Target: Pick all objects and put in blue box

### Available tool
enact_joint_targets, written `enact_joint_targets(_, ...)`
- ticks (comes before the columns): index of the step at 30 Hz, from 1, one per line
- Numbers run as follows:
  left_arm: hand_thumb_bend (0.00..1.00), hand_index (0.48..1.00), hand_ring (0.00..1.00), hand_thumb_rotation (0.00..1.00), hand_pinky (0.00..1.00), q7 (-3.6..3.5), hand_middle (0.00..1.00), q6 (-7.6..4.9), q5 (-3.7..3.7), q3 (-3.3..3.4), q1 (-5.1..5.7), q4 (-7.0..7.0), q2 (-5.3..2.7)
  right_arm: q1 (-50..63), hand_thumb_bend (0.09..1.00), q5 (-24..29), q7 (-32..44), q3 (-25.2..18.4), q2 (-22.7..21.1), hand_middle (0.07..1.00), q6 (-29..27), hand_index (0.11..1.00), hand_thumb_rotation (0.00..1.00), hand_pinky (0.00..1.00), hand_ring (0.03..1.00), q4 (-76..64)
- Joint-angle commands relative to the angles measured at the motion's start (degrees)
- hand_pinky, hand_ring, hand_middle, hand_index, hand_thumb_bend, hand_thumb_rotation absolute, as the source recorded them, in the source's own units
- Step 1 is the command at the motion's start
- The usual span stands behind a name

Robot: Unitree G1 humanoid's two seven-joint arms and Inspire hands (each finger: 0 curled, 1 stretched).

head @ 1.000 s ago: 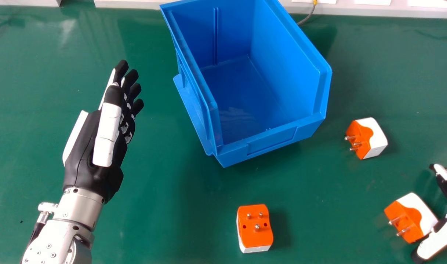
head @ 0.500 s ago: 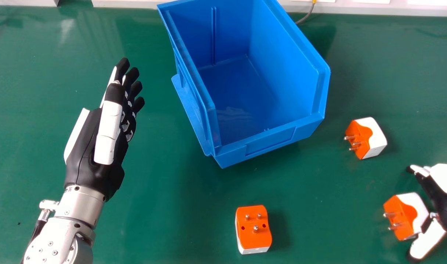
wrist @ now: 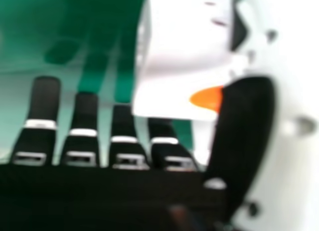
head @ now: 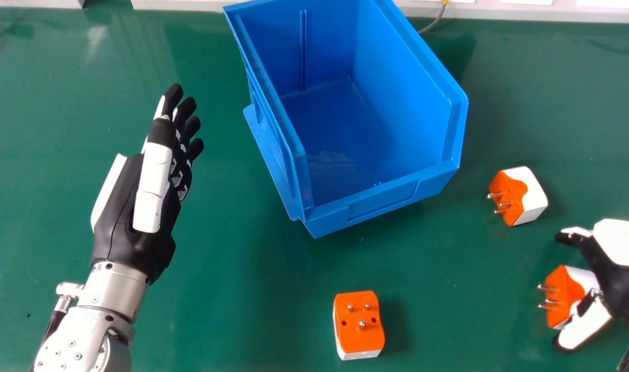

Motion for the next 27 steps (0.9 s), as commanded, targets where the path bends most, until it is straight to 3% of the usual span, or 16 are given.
enact_joint_targets(1, 0.85, 1.000, 1.00, 0.96, 1.00, -0.20, 1.00, -1.42, 0.02, -0.06, -0.79, -0.59, 0.26, 0.9, 0.835, 0.5, 0.5, 1.3, 1.1, 0.847, -0.2, 0.816, 0.04, 0.62, 0.772, -0.9)
enact_joint_targets(3, 0.84, 1.000, 1.00, 0.97, 1.00, -0.16, 1.00, -1.21, -0.12, -0.01, -0.76, -0.72, 0.14, 1.0, 0.828, -0.3, -0.2, 1.5, 1.0, 0.822, -0.2, 0.795, 0.03, 0.61, 0.751, -1.1)
enact_joint_targets(8, 0.84, 1.000, 1.00, 0.97, 1.00, 0.09, 1.00, -1.34, 0.36, -0.06, -1.11, -0.32, 0.22, 1.0, 0.817, -1.6, -2.3, 1.4, 1.9, 0.793, 0.9, 0.771, 0.03, 0.60, 0.725, -1.3)
enact_joint_targets(9, 0.84, 1.000, 1.00, 0.97, 1.00, 0.13, 1.00, -1.28, 0.45, -0.10, -1.13, -0.33, 0.27, 1.0, 0.760, -1.6, -2.6, 1.3, 2.0, 0.730, 1.0, 0.717, 0.02, 0.57, 0.688, -1.3)
enact_joint_targets(14, 0.84, 1.000, 1.00, 0.97, 1.00, 0.03, 1.00, -1.46, 0.34, -0.10, -1.30, -0.07, 0.31, 1.8, 0.760, -2.6, -4.6, 1.0, 2.4, 0.730, 1.7, 0.717, 0.02, 0.57, 0.688, -2.7)
enact_joint_targets(15, 0.84, 1.000, 1.00, 0.97, 1.00, 0.09, 1.00, -1.25, 0.31, -0.10, -1.27, -0.22, 0.31, 1.9, 0.710, -2.8, -4.7, 1.0, 2.5, 0.681, 2.0, 0.677, 0.02, 0.52, 0.631, -2.9)
enact_joint_targets(17, 0.84, 1.000, 1.00, 0.97, 1.00, -0.06, 1.00, -1.66, -0.02, 0.06, -1.36, 0.15, 0.10, 1.9, 0.710, -3.1, -5.0, 1.0, 2.8, 0.681, 2.7, 0.677, 0.02, 0.52, 0.631, -3.2)
enact_joint_targets(18, 0.84, 1.000, 1.00, 0.97, 1.00, -0.16, 1.00, -1.87, -0.18, 0.13, -1.41, 0.38, 0.02, 1.9, 0.671, -3.2, -5.2, 1.0, 2.8, 0.641, 2.9, 0.646, 0.01, 0.47, 0.582, -3.3)
enact_joint_targets(21, 0.84, 1.000, 1.00, 0.97, 1.00, 0.12, 1.00, -1.94, 0.28, 0.03, -1.58, 0.61, 0.14, 1.9, 0.671, -3.2, -5.4, 0.7, 3.4, 0.641, 3.5, 0.646, 0.01, 0.47, 0.582, -3.6)
enact_joint_targets(27, 0.85, 1.000, 1.00, 0.96, 1.00, 0.16, 1.00, -1.93, 0.48, -0.09, -1.67, 0.62, 0.25, 1.6, 0.614, -3.1, -5.9, 0.2, 4.4, 0.589, 4.5, 0.598, 0.01, 0.41, 0.516, -3.7)
